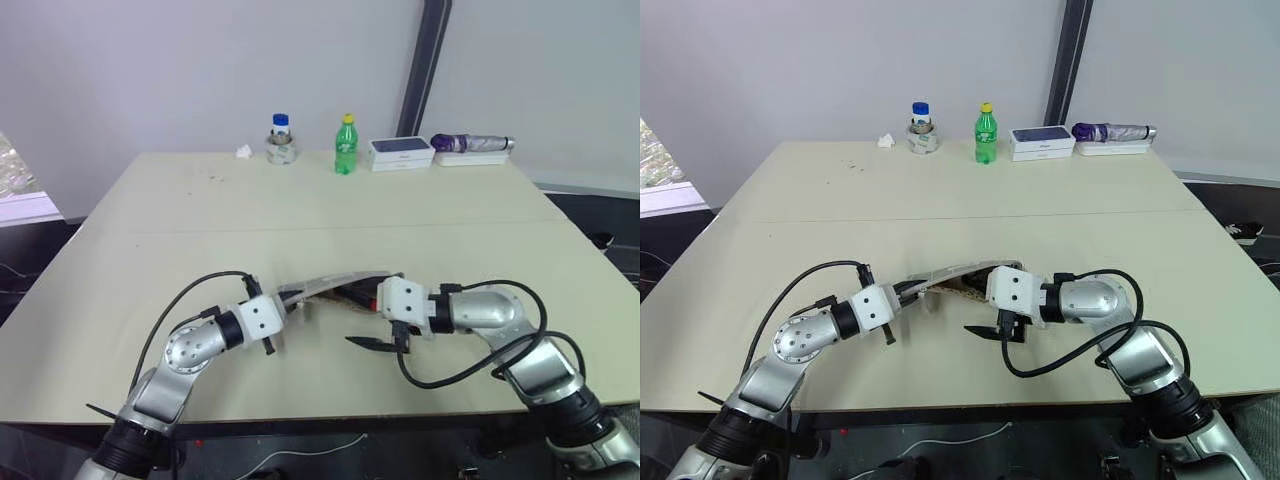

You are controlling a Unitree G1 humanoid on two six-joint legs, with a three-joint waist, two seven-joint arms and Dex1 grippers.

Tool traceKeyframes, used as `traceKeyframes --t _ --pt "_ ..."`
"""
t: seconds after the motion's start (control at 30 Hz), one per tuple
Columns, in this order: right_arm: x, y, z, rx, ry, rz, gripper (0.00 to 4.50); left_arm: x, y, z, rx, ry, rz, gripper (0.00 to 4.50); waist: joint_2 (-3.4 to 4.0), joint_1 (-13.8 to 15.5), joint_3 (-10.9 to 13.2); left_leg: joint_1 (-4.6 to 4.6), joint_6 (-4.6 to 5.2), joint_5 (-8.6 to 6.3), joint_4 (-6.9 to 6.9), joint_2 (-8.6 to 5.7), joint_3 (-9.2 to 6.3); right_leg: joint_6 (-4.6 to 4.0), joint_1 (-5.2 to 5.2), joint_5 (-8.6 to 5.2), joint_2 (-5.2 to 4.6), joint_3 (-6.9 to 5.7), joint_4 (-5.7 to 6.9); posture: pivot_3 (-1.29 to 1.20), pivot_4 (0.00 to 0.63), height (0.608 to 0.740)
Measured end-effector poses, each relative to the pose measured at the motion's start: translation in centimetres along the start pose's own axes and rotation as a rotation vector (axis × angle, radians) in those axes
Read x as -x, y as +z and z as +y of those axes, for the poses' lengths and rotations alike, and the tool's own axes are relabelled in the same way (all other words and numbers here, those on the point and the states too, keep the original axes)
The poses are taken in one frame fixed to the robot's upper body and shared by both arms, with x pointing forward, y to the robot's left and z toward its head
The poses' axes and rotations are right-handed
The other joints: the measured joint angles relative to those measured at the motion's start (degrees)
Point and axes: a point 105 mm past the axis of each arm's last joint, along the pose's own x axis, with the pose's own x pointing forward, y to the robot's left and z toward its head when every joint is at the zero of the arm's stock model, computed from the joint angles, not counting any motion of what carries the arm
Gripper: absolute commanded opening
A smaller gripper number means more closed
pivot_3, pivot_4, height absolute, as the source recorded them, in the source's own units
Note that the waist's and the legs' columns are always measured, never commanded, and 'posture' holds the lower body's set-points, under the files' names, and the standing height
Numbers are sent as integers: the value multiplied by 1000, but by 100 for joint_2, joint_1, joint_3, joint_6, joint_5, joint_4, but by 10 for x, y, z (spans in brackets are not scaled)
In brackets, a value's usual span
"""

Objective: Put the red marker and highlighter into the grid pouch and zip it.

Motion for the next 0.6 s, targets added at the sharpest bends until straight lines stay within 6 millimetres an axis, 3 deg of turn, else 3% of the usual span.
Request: traceKeyframes --t 0.23,0.33,0.6 --pt "18 28 -9 -162 -86 -252 4427 0 -1 1 5 8 2 0 -4 2 2 2 1 0 2 2 -2 0 4 0 0 -2 0 0 150 740" --pt "21 31 -5 -246 -66 -282 4427 -1 -2 2 21 22 13 0 -4 1 2 2 2 -1 2 2 -3 0 4 0 -1 -1 0 0 150 740" --pt "21 -2 55 -534 169 -117 4427 -18 -3 8 -49 96 51 0 -6 33 2 1 4 -2 5 -3 -2 0 6 0 -1 -2 0 0 150 740"
